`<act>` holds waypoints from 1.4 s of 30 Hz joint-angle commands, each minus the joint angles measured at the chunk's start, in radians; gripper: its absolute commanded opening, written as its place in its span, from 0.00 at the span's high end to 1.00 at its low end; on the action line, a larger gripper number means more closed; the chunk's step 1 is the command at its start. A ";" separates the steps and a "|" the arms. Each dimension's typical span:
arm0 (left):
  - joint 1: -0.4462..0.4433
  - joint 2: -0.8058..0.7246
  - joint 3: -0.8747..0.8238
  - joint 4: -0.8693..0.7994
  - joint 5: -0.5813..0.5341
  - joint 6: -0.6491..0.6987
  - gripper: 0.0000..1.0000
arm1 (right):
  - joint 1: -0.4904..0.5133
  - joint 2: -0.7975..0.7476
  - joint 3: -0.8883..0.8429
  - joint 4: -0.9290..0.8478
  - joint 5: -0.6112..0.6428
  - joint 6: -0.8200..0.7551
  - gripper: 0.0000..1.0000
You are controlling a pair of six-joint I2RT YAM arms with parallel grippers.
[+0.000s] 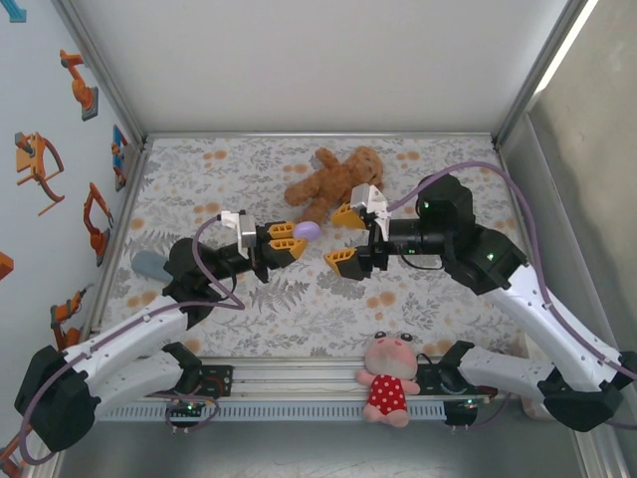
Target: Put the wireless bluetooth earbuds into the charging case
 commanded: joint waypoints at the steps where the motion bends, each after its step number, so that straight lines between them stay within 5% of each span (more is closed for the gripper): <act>1: -0.005 -0.022 0.017 0.001 0.048 0.010 0.99 | -0.001 0.026 0.011 -0.029 -0.049 -0.134 0.26; 24: -0.006 -0.026 -0.004 0.020 0.040 0.004 0.98 | 0.000 0.157 0.088 -0.019 -0.114 -0.122 0.77; 35: -0.007 -0.085 -0.041 -0.061 -0.085 0.066 0.56 | -0.002 0.141 0.020 0.038 0.035 0.006 0.83; 42: -0.006 -0.252 -0.093 -0.272 -0.240 0.167 0.40 | -0.003 0.117 -0.054 0.044 0.139 0.074 0.84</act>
